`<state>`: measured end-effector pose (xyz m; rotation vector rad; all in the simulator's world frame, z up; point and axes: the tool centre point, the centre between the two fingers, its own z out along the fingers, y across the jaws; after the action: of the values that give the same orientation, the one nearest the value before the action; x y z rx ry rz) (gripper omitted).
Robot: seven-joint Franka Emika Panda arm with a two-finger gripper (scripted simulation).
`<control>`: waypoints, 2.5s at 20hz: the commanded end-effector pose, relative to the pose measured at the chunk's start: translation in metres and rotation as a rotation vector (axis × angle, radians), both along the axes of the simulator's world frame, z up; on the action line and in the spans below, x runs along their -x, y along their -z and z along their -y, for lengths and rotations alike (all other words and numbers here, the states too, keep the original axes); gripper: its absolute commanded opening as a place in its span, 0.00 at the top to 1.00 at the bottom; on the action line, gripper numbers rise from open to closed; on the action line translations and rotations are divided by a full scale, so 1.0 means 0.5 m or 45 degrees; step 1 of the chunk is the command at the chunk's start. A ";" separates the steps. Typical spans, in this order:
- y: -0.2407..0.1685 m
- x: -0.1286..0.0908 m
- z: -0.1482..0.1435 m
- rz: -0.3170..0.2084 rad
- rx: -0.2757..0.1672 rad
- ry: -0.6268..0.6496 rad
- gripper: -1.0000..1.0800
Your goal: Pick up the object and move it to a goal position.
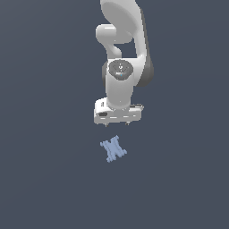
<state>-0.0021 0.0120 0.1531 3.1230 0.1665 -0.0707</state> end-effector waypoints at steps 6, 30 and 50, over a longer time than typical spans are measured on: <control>0.054 -0.046 0.010 0.015 -0.007 -0.144 0.04; 0.188 -0.124 0.034 0.051 -0.029 -0.432 0.04; 0.278 -0.125 0.034 0.052 -0.030 -0.437 1.00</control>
<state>0.0608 -0.0057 0.0149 3.0621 0.6995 0.0010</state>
